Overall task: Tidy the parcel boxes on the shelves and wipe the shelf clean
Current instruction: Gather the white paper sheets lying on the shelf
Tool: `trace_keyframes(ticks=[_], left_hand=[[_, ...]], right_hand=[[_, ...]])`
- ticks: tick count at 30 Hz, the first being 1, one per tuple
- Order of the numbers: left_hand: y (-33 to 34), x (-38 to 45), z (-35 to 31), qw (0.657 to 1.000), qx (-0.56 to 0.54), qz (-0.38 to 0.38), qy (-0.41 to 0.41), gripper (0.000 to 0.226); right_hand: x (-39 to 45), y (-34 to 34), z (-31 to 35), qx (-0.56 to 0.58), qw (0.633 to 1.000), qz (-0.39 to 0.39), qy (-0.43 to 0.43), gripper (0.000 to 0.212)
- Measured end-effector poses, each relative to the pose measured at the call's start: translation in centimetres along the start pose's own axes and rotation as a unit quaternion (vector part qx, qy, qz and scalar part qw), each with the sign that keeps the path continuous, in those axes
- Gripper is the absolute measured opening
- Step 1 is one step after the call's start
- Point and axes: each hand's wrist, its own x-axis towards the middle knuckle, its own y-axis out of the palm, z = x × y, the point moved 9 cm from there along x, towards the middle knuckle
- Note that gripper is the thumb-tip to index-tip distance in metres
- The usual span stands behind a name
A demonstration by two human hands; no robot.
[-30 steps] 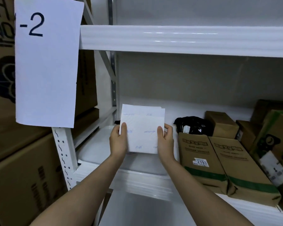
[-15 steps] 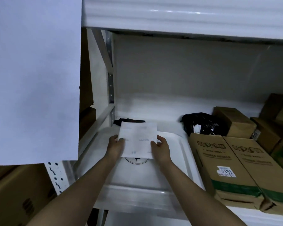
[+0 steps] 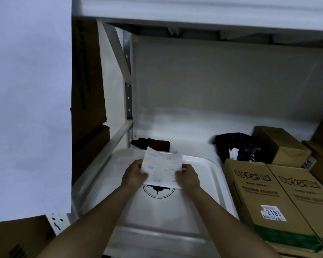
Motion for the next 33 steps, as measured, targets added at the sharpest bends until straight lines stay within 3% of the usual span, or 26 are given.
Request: trace_keyframes(ticks=[5, 8, 12, 20, 25, 28, 33], left_hand=[[0.0, 0.8, 1.1, 0.997, 0.067, -0.001, -0.040, 0.055], [0.0, 1.0, 1.1, 0.984, 0.164, 0.001, -0.067, 0.056], [-0.4, 1.1, 1.3, 0.965, 0.244, 0.001, -0.094, 0.056], [-1.7, -0.5, -0.2, 0.995, 0.051, -0.062, -0.054, 0.010], [-1.8, -1.5, 0.1, 0.984, -0.160, -0.037, -0.062, 0.018], [-1.8, -3.3, -0.4, 0.955, -0.269, -0.004, -0.129, 0.022], [-1.0, -5.2, 1.2, 0.933, -0.290, 0.054, -0.204, 0.017]], right_hand=[[0.7, -0.3, 0.1, -0.028, 0.999, -0.015, -0.007, 0.039], [1.3, -0.3, -0.3, -0.053, 0.998, -0.019, -0.015, 0.040], [1.1, -0.7, -0.1, -0.007, 0.999, -0.009, -0.045, 0.034], [0.1, -1.8, 0.6, 0.211, 0.976, -0.006, -0.046, 0.033], [-2.1, -3.3, 1.5, 0.329, 0.942, 0.032, -0.056, 0.020], [-2.3, -3.8, 0.7, 0.371, 0.928, 0.034, -0.022, 0.022], [-2.3, -3.9, 0.0, 0.317, 0.948, 0.021, -0.018, 0.029]])
